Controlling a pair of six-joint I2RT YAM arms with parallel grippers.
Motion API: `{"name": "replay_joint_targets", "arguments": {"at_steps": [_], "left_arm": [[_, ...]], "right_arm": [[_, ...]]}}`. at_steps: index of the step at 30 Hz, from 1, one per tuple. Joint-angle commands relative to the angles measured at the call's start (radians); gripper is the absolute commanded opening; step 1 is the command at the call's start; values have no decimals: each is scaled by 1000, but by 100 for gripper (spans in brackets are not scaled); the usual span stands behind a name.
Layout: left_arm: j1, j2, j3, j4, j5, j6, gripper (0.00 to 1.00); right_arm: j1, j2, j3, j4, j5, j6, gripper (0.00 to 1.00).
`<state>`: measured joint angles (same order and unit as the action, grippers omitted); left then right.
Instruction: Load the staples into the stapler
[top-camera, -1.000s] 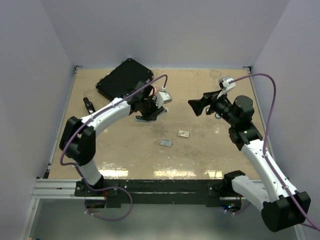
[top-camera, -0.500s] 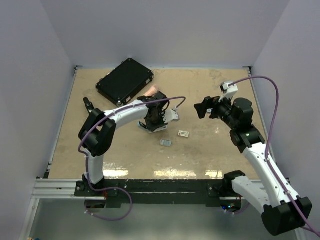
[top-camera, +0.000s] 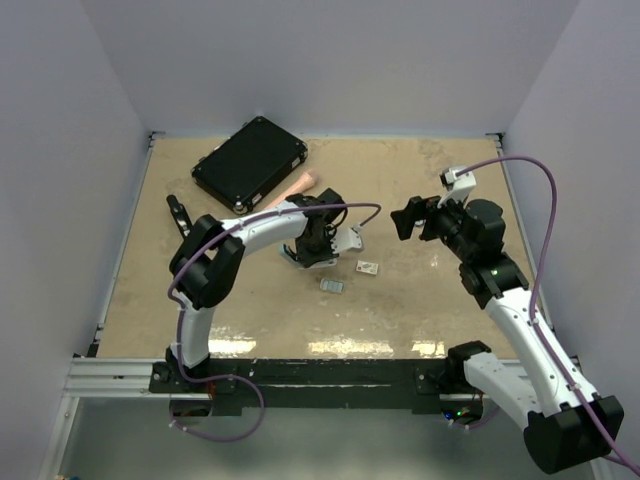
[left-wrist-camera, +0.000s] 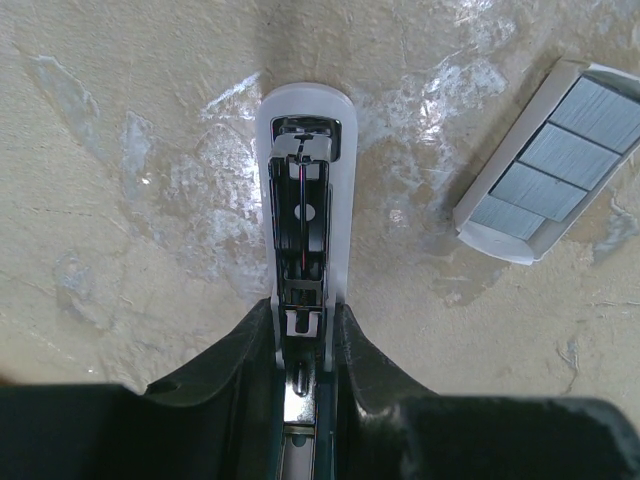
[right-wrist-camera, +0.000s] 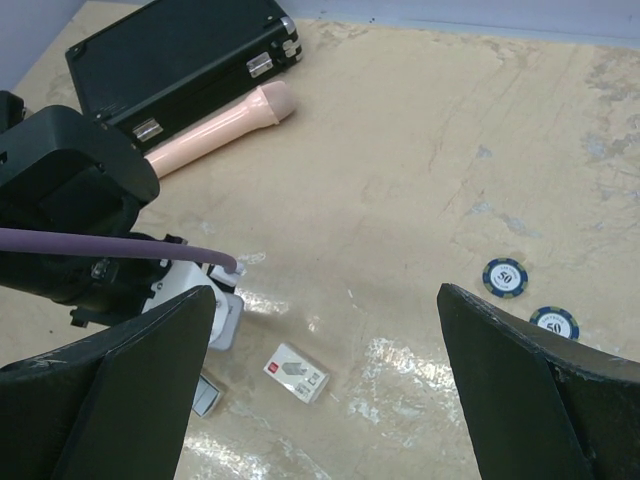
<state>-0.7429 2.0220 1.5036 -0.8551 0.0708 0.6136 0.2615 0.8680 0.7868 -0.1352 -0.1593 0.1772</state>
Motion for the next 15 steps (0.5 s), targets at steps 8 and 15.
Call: {"name": "replay_joint_targets", "arguments": {"at_steps": [8,15], "left_arm": [[-27,-45,0,4,-31,14,38],[-27,-97,-11,27,-49,-1,64]], "right_arm": [[-1,-4,-6,37,4,1,99],[1,-18,-8,31,-6,-1,99]]}}
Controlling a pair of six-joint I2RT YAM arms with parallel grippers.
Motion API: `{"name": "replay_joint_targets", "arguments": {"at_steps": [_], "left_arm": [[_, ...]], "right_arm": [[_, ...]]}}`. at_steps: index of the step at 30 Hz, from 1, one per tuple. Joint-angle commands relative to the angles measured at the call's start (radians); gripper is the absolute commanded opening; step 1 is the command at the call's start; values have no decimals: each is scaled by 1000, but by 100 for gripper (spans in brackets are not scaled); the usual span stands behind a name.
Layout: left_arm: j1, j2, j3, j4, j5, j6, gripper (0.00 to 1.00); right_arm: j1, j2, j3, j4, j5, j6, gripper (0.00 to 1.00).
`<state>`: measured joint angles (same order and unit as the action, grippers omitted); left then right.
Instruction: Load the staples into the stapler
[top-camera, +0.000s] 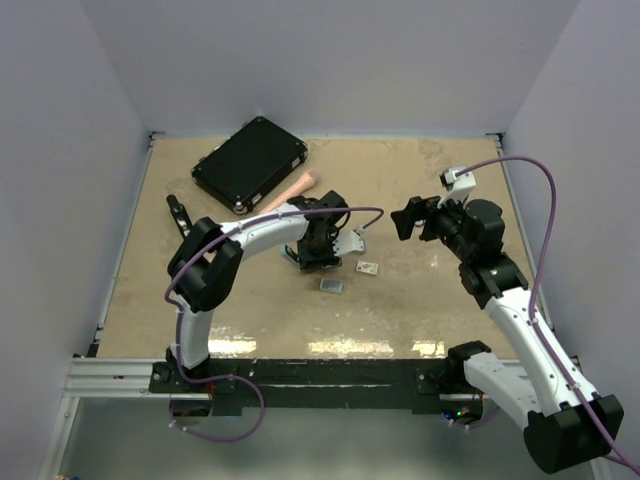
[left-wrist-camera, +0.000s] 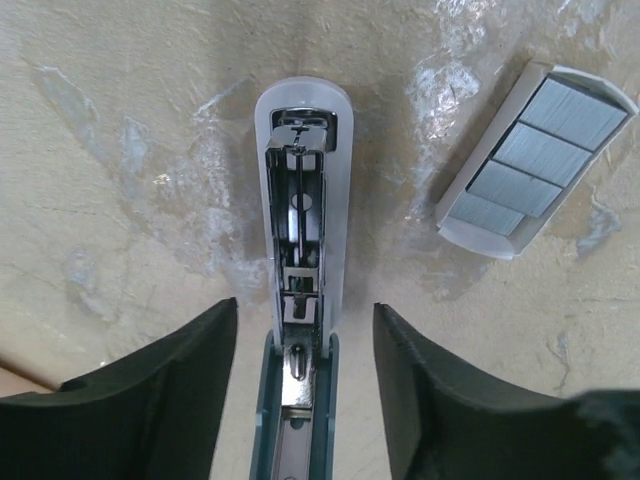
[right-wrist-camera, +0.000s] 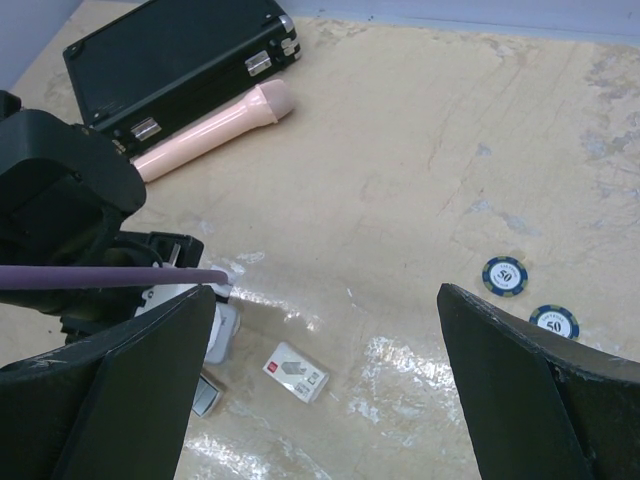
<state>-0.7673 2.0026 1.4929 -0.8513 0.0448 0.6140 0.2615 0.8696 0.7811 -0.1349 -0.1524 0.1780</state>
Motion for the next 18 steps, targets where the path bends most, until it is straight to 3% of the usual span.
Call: {"name": "replay_joint_targets", "arguments": {"at_steps": [1,6,10,14,15,18], "left_arm": [[-4,-85,1,29,-23,-13,65],[0,-186,-6,102,-40,-60,72],[43,-319,-48,259,-89,-218,78],[166,-474,-120,443,-153,-410,98],[231,-573,-155,492,-224,-519,100],[354,-660,-191,509,-299,-697,100]], "right_arm": [[1,-23,-2,29,-13,0,99],[1,-43,1,40,0,5,99],[-1,-53,9,46,36,6,99],[-1,-52,41,23,50,23,99],[-1,-50,52,3,51,34,98],[1,-76,46,3,60,29,99]]}}
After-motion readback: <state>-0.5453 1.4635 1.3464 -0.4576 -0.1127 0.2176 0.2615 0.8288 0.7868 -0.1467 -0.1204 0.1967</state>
